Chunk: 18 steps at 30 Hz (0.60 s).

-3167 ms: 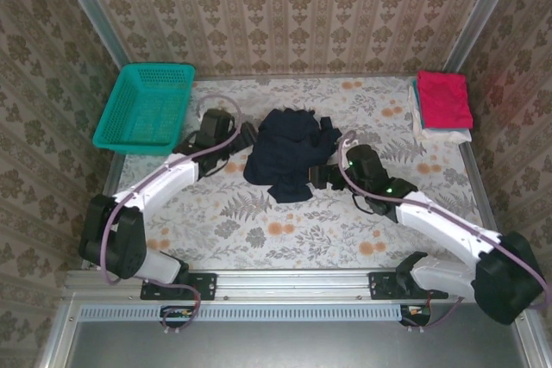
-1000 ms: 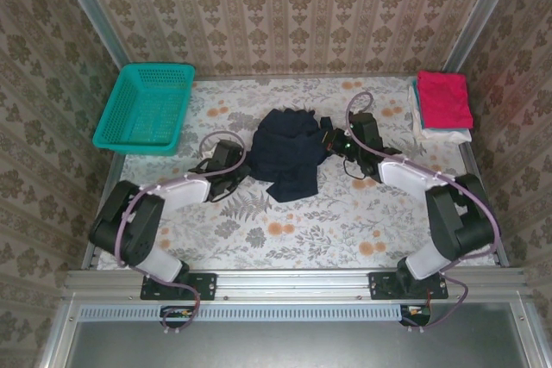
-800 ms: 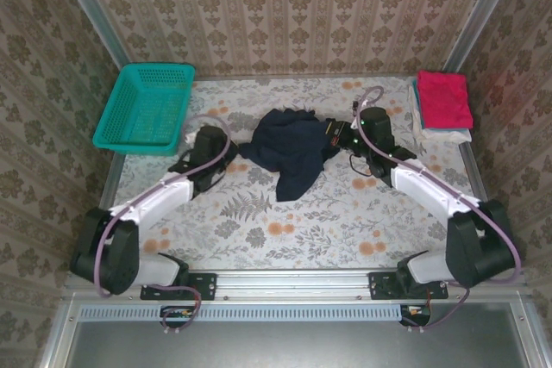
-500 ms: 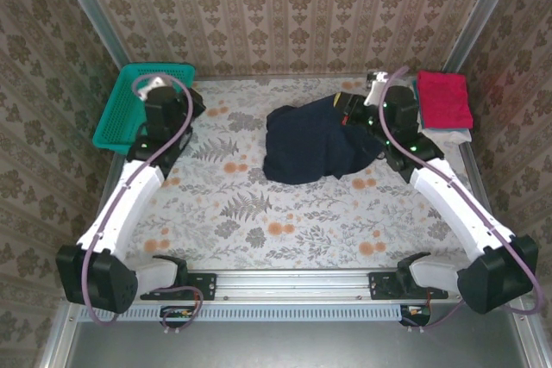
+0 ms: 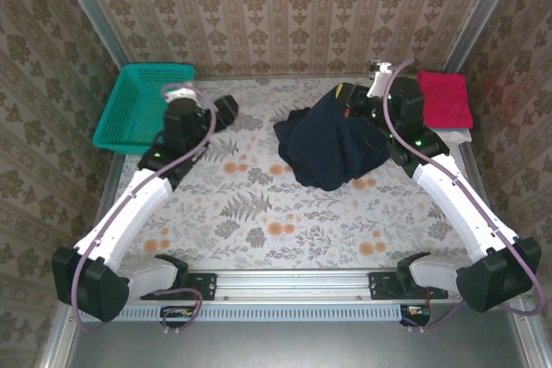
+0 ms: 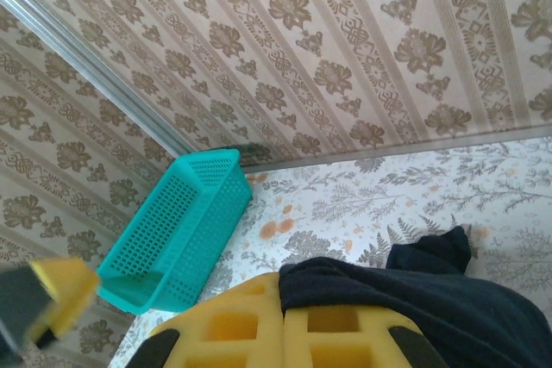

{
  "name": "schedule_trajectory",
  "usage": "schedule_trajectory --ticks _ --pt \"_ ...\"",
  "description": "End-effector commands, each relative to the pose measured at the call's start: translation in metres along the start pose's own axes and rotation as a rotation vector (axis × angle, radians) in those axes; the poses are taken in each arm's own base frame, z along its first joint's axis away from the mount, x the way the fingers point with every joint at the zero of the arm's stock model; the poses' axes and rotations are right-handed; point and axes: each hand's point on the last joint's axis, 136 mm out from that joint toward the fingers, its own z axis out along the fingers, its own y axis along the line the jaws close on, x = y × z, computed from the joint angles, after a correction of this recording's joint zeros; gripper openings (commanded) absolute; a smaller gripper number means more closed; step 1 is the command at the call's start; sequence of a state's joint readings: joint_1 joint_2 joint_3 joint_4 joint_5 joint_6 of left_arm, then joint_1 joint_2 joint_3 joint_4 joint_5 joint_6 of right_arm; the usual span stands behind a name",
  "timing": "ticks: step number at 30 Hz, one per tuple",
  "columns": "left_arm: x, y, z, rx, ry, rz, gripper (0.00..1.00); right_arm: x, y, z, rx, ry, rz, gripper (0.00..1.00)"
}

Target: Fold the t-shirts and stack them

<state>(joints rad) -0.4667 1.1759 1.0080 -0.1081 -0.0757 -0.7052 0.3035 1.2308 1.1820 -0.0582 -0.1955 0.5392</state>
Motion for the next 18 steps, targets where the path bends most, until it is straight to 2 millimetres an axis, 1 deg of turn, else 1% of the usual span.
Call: schedule_trajectory --ticks 1,3,5,7,8,10,11,15,18 --pt "0.052 -0.002 0.019 0.005 0.11 0.046 0.91 0.002 -0.005 0.001 0.013 -0.003 0.034 0.0" --pt "0.08 0.002 0.032 -0.015 0.178 0.035 0.95 0.009 -0.022 0.001 0.092 0.008 0.038 0.0" --pt "0.1 0.009 0.046 -0.049 0.229 0.018 0.96 0.017 -0.042 -0.003 0.181 0.015 0.034 0.0" --pt "0.11 0.016 0.059 -0.096 0.259 -0.007 0.96 0.025 -0.062 -0.01 0.25 0.012 0.042 0.0" --pt "0.113 0.016 0.067 -0.109 0.276 -0.012 0.96 0.028 -0.072 -0.013 0.276 0.01 0.054 0.0" --pt "0.124 0.017 0.08 -0.134 0.324 -0.046 0.96 0.033 -0.084 -0.02 0.302 0.012 0.072 0.0" --pt "0.129 0.012 0.088 -0.128 0.345 -0.064 0.95 0.035 -0.089 -0.024 0.312 0.013 0.079 0.0" --pt "0.16 -0.004 0.119 -0.117 0.431 -0.14 0.89 0.041 -0.106 -0.039 0.363 0.011 0.091 0.0" --pt "0.185 -0.01 0.141 -0.117 0.496 -0.196 0.83 0.041 -0.123 -0.056 0.442 -0.018 0.092 0.0"
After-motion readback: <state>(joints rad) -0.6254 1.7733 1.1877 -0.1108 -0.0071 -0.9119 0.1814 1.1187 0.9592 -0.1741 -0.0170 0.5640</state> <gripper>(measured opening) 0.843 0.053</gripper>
